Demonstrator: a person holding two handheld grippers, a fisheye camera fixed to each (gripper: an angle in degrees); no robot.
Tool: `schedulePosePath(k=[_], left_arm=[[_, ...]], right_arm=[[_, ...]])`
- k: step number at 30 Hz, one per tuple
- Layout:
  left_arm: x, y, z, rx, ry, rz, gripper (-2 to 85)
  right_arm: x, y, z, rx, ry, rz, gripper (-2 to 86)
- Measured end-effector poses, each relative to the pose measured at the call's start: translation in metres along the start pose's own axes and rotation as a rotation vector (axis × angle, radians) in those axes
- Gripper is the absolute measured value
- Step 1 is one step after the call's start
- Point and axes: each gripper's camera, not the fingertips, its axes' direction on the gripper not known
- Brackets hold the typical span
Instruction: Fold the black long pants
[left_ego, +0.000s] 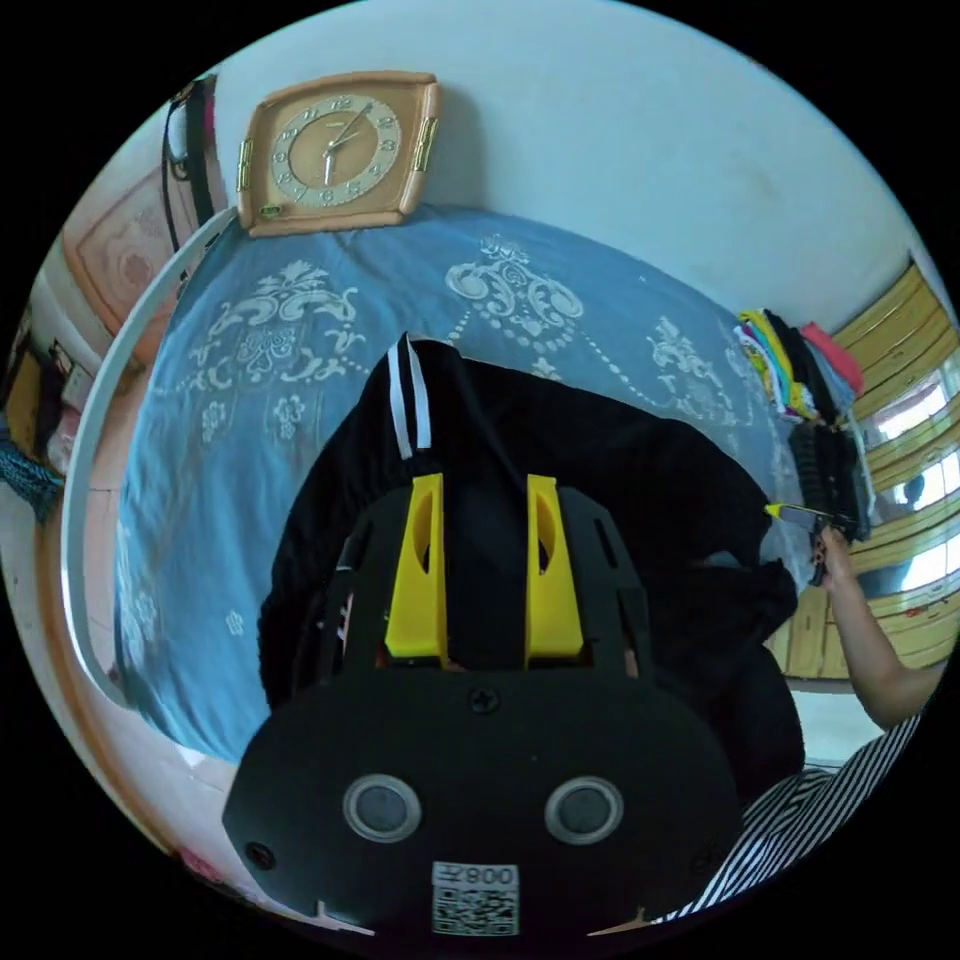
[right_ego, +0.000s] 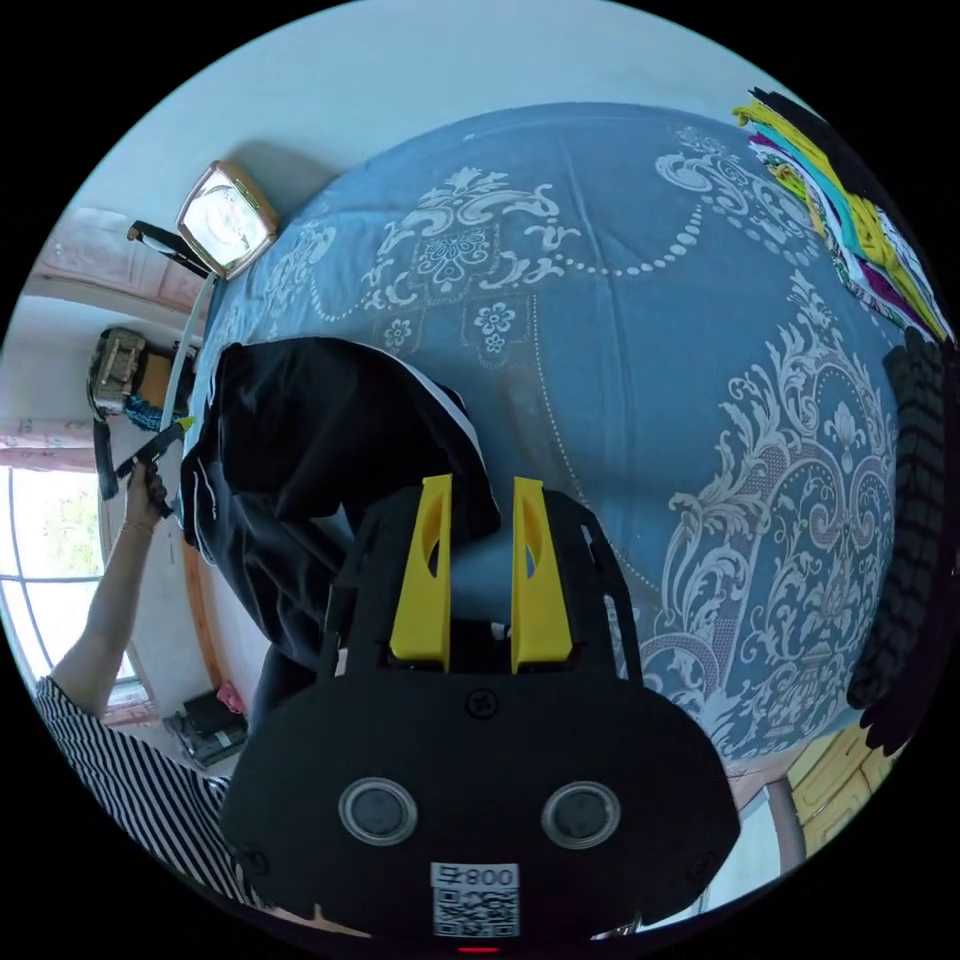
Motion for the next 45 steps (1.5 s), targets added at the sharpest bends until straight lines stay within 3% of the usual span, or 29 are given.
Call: schedulePosePath(k=[4,8,14,25,29,33,38,45], left_arm=[[0.000,-0.028,0.026,-0.167,-0.141,-0.032,9.9],[0.004,-0.041,0.015,-0.183,-0.148,0.006,6.2],[0.004,-0.046,-0.062,-0.063,-0.147,0.124,4.3],[-0.071,-0.069,-0.166,0.119,-0.090,-0.061,4.1],[-0.115,-0.078,-0.166,0.182,-0.028,-0.242,4.2],[-0.145,-0.061,-0.146,0.117,-0.037,-0.347,4.5],[-0.153,0.003,-0.126,0.017,0.071,-0.239,5.1],[-0.164,0.128,-0.113,-0.067,0.281,-0.231,6.9]], right_arm=[[-0.002,0.000,0.019,-0.031,0.056,-0.030,7.9],[0.008,0.008,0.014,-0.024,-0.008,-0.039,4.5],[-0.003,0.017,-0.062,0.123,0.004,-0.153,2.6],[-0.001,-0.037,-0.208,0.388,0.125,-0.244,3.1],[0.021,-0.113,-0.190,0.249,0.145,-0.173,5.4],[0.056,-0.138,-0.138,0.035,0.249,-0.020,6.1],[0.092,-0.044,-0.109,0.041,0.000,-0.061,5.3],[0.090,0.107,-0.078,-0.091,-0.171,-0.107,6.5]])
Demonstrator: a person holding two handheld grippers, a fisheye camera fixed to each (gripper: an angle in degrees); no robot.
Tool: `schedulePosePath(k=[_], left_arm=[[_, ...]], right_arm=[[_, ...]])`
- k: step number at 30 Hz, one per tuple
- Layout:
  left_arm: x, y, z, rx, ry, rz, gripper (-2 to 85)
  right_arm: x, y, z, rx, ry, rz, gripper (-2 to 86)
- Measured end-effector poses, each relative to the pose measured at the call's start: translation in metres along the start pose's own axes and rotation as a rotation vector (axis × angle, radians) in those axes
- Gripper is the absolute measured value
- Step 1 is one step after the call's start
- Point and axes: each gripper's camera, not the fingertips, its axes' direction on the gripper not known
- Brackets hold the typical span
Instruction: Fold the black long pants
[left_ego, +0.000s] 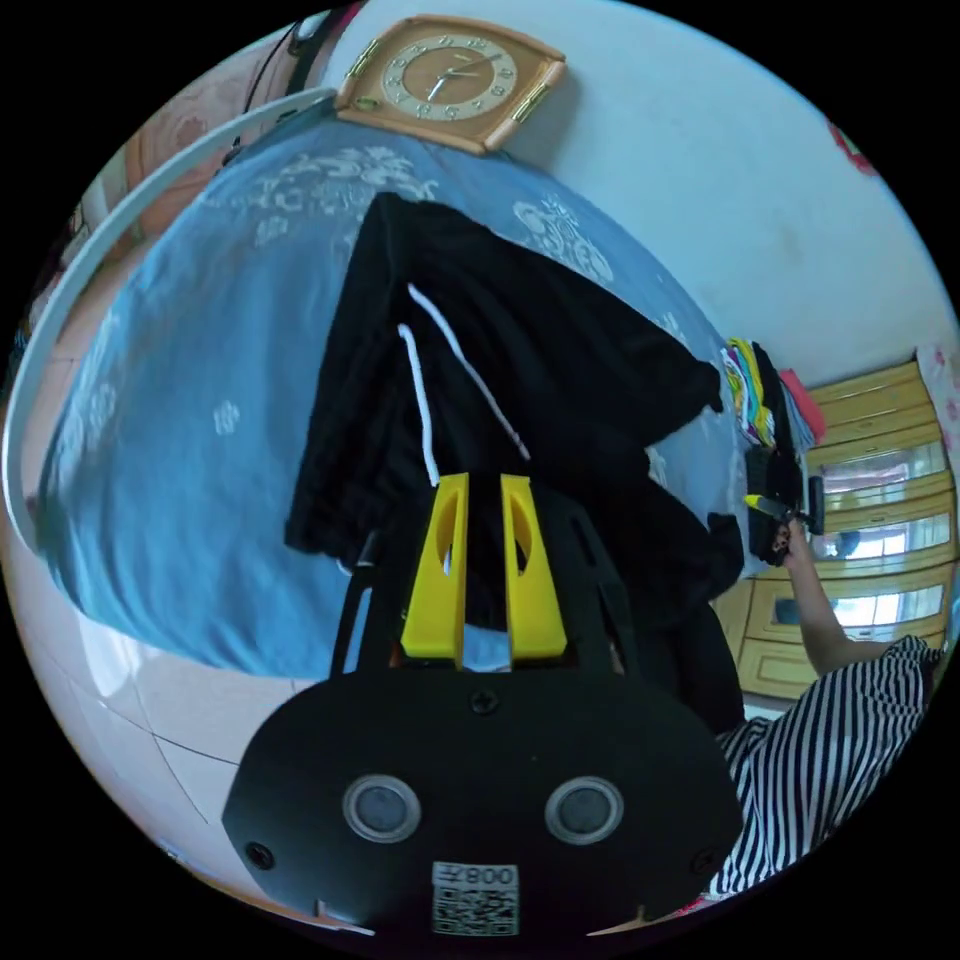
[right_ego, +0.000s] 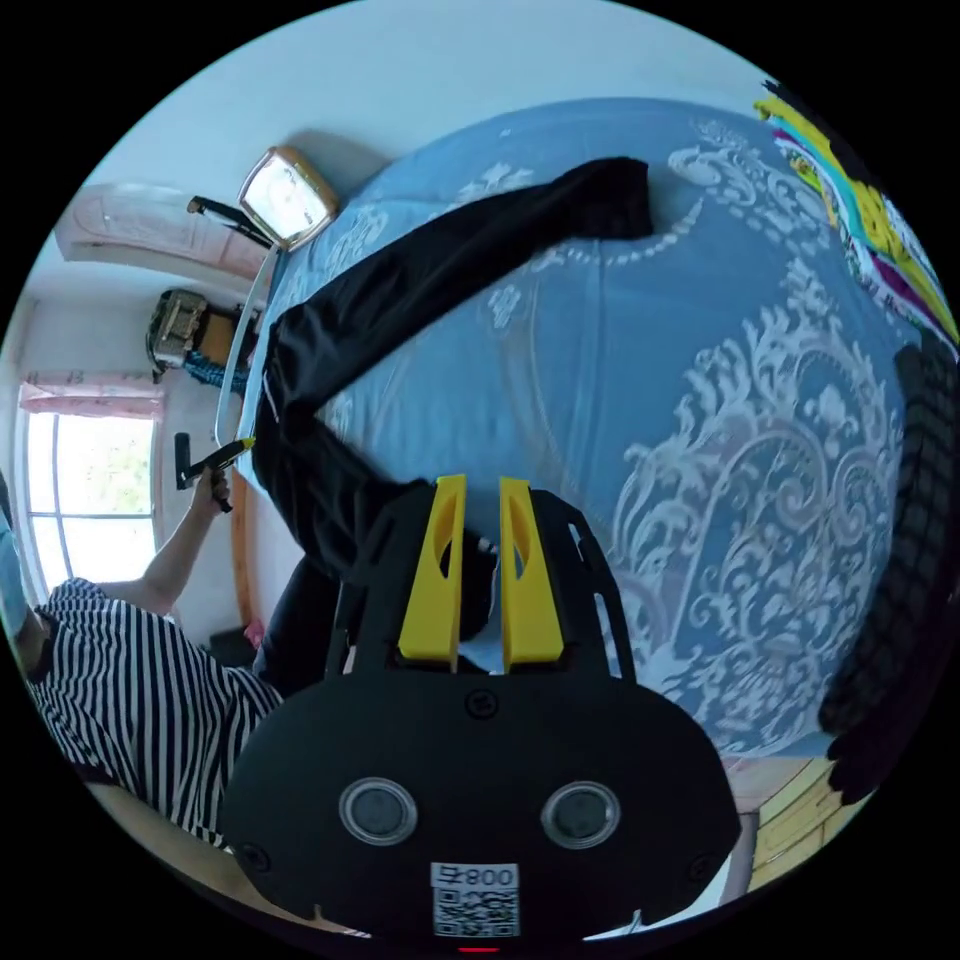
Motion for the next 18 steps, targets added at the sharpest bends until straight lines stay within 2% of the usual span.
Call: schedulePosePath(k=[3,8,15,18], left_arm=[[-0.023,0.032,-0.004,0.012,0.095,-0.070,8.1],[-0.056,0.069,-0.017,0.078,0.137,-0.155,8.6],[-0.113,0.100,-0.013,0.089,0.144,-0.318,8.3],[-0.139,0.103,-0.010,0.127,0.202,-0.391,7.2]], right_arm=[[-0.010,0.027,0.009,-0.059,0.058,-0.025,7.3],[-0.014,0.041,0.013,-0.145,0.156,-0.039,8.0],[-0.002,0.059,0.011,-0.155,0.111,0.026,8.5],[0.003,0.069,0.001,-0.134,0.106,0.065,7.7]])
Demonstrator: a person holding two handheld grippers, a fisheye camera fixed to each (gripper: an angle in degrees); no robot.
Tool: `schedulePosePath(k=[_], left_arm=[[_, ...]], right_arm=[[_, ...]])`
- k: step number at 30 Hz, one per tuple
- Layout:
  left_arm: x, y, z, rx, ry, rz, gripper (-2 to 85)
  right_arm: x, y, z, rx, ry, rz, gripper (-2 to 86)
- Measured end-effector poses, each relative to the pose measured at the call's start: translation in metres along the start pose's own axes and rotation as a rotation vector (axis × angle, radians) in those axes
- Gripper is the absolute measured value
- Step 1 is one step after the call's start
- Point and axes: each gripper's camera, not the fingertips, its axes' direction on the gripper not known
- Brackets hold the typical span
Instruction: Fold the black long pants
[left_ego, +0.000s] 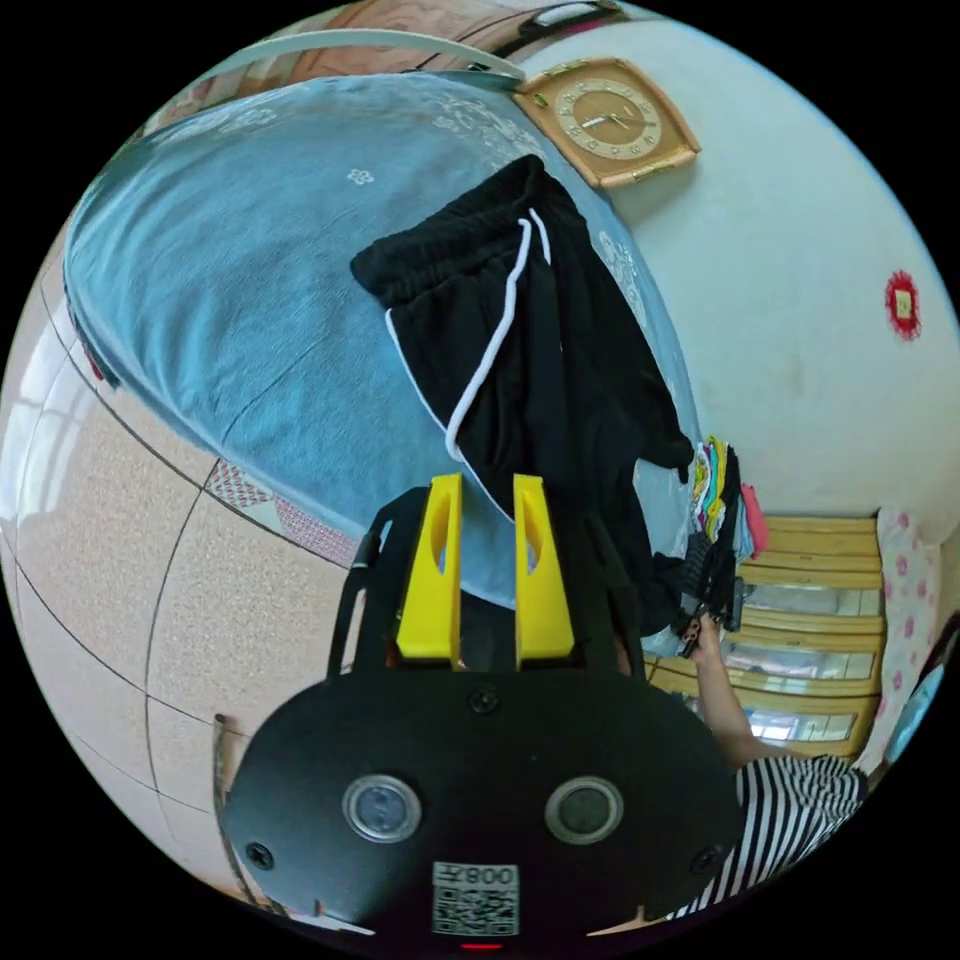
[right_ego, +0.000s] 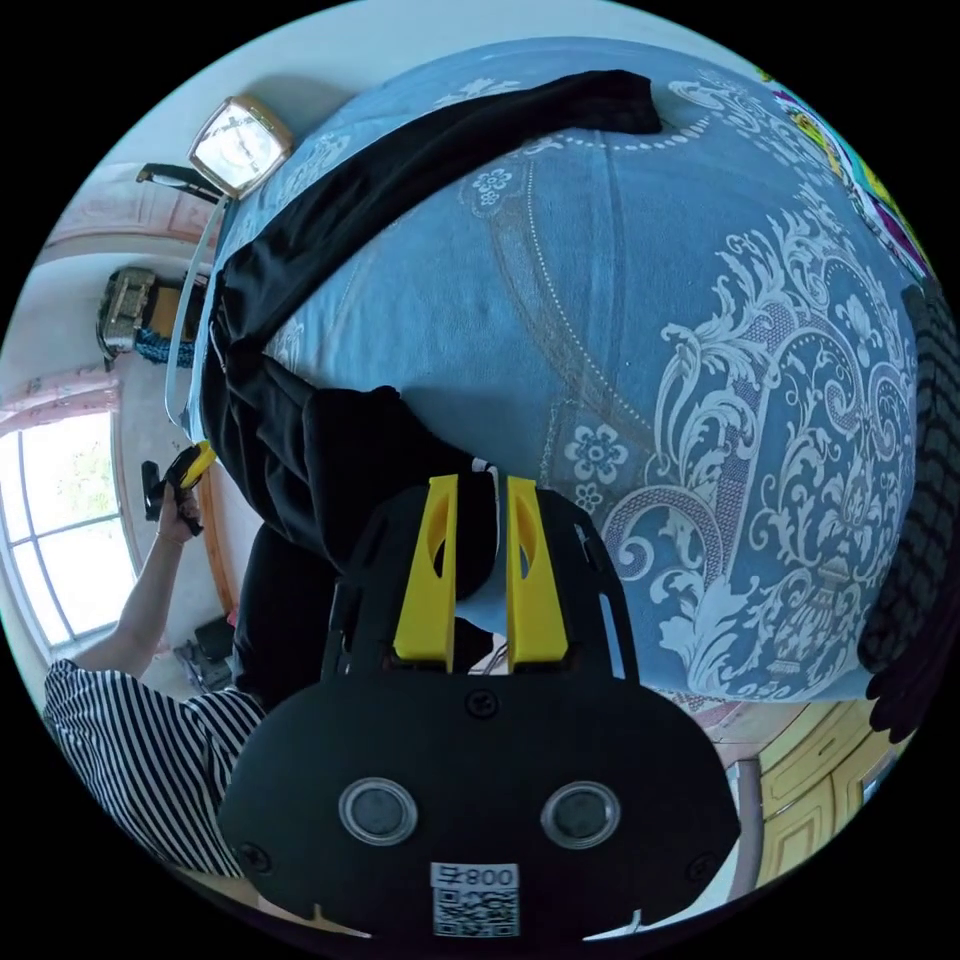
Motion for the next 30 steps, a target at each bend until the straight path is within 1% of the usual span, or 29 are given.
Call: schedulePosePath(k=[4,7,9,11,12,14,16,17,19,21,23,26,28,30], left_arm=[[-0.025,-0.009,-0.001,0.007,0.037,-0.055,5.2],[-0.038,-0.015,-0.004,0.014,0.060,-0.075,3.4],[-0.042,-0.020,-0.014,0.066,0.150,-0.066,2.9],[-0.041,-0.023,-0.025,0.107,0.199,-0.030,2.6],[-0.040,-0.026,-0.031,0.129,0.225,-0.002,2.4],[-0.039,-0.027,-0.040,0.159,0.253,0.045,2.3],[-0.041,-0.026,-0.043,0.174,0.279,0.072,2.3],[-0.046,-0.024,-0.041,0.174,0.301,0.084,2.2],[-0.056,-0.022,-0.033,0.158,0.317,0.077,2.2],[-0.075,-0.019,-0.011,0.109,0.292,0.040,2.1],[-0.093,-0.019,0.012,0.056,0.247,-0.014,2.1],[-0.119,-0.020,0.045,-0.004,0.229,-0.112,2.1],[-0.126,-0.023,0.056,-0.007,0.212,-0.124,2.1],[-0.125,-0.031,0.062,0.003,0.212,-0.078,2.2]], right_arm=[[0.012,0.017,-0.015,-0.001,-0.075,0.016,4.8],[0.017,0.031,-0.046,0.042,-0.118,0.010,4.0],[0.020,0.042,-0.085,0.123,-0.139,-0.002,3.6],[0.026,0.062,-0.155,0.267,-0.178,-0.017,3.4],[0.027,0.068,-0.172,0.300,-0.176,-0.021,3.4],[0.031,0.102,-0.234,0.423,-0.116,-0.028,3.2],[0.040,0.132,-0.259,0.480,-0.098,-0.016,3.2],[0.051,0.150,-0.265,0.503,-0.124,0.003,3.1],[0.073,0.172,-0.255,0.498,-0.177,0.057,3.1],[0.100,0.187,-0.229,0.461,-0.223,0.148,3.1],[0.140,0.198,-0.181,0.370,-0.293,0.289,3.1],[0.172,0.204,-0.137,0.266,-0.384,0.417,3.2],[0.176,0.204,-0.137,0.270,-0.419,0.425,3.3],[0.170,0.201,-0.155,0.294,-0.425,0.374,3.4]])
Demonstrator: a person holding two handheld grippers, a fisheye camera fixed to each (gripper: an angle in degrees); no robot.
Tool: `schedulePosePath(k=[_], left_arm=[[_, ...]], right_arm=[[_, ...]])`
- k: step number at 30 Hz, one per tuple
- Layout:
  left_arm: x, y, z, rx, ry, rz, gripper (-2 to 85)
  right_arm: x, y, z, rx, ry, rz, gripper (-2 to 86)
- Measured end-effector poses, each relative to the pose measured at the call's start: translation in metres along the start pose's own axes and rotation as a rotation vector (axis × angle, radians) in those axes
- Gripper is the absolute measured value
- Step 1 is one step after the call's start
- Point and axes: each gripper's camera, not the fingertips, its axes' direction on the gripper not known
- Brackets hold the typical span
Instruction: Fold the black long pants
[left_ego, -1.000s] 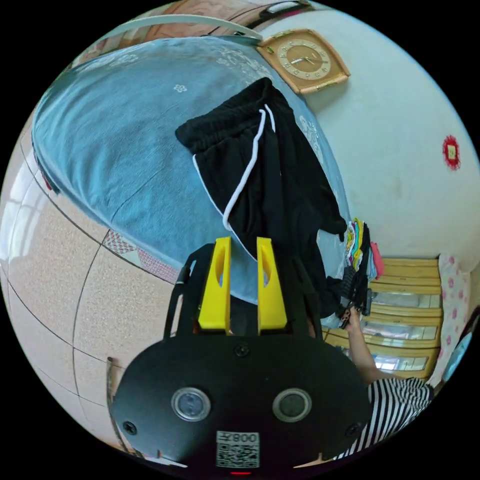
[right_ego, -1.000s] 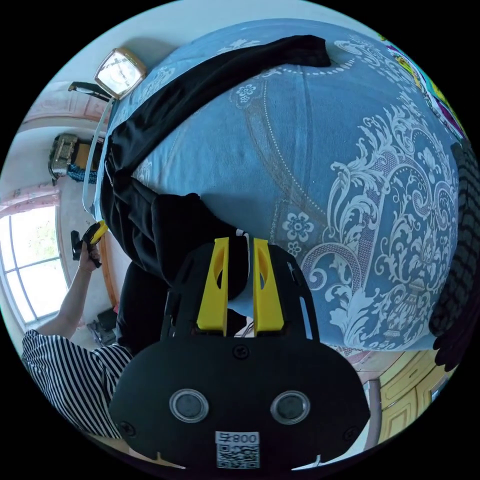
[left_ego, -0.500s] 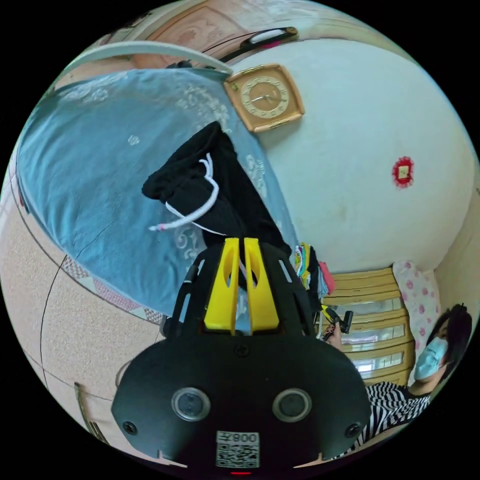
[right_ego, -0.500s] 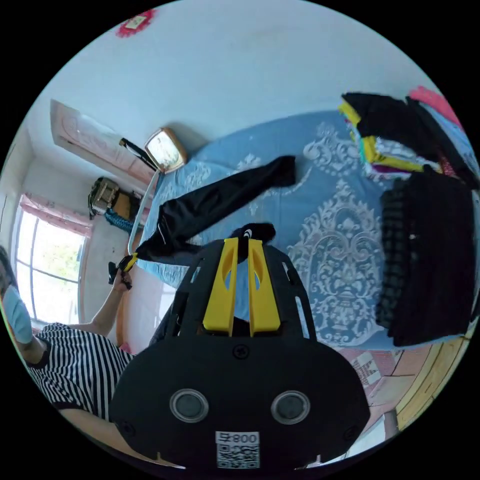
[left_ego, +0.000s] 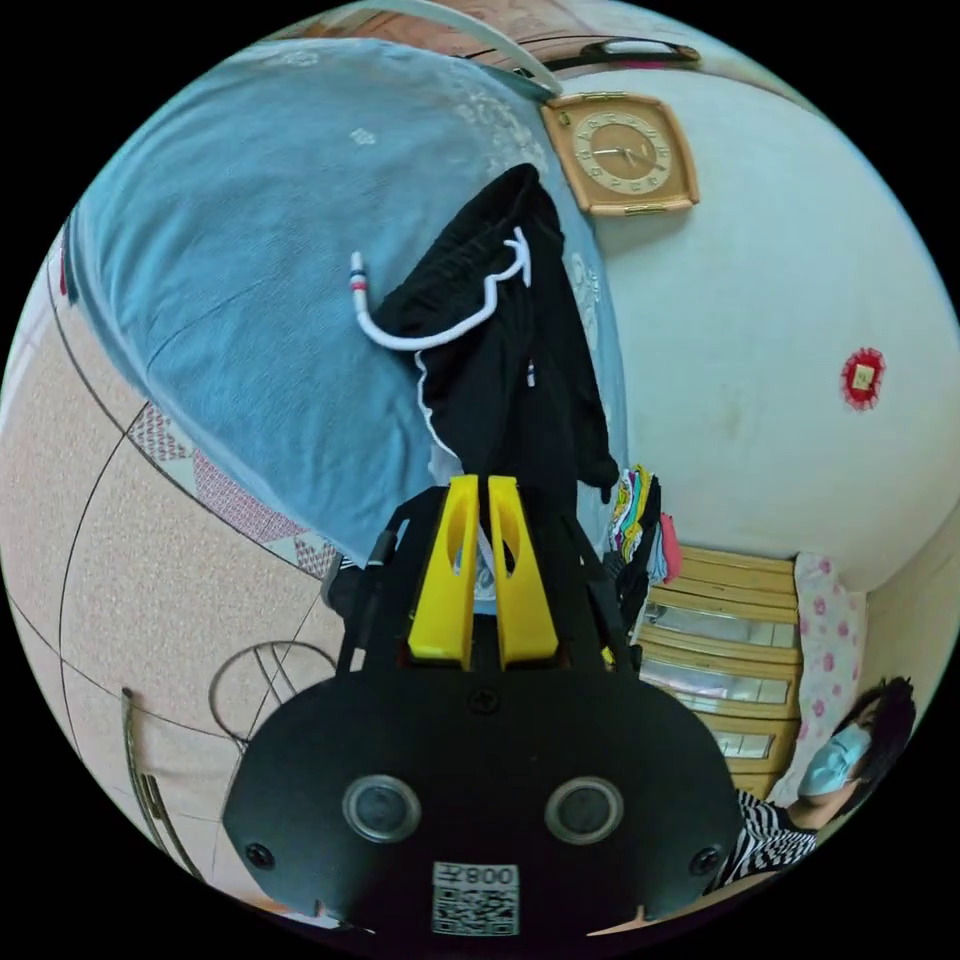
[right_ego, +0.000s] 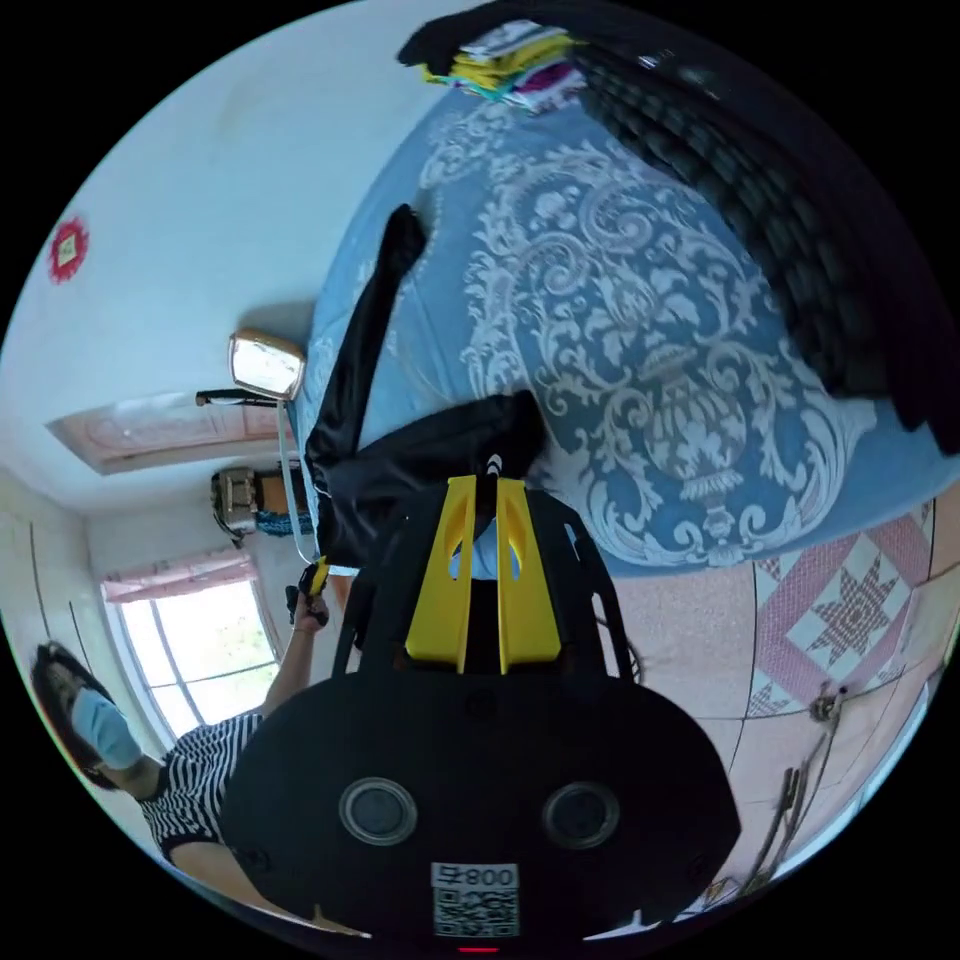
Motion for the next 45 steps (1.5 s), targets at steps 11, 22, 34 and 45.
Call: schedulePosePath(k=[11,22,34,45], left_arm=[[-0.057,-0.011,0.076,-0.048,-0.101,0.006,3.7],[-0.014,-0.005,0.199,-0.066,-0.243,0.433,6.7],[0.073,-0.019,0.542,-0.597,-0.607,1.093,3.7],[0.049,-0.051,0.627,-0.475,-0.508,1.076,0.4]], right_arm=[[0.038,0.046,0.008,-0.119,0.106,0.038,5.3],[-0.021,0.047,-0.018,0.061,0.225,-0.175,8.0],[-0.031,0.014,0.021,-0.024,0.347,-0.208,3.8],[-0.021,-0.012,-0.025,0.043,0.050,-0.204,2.1]])
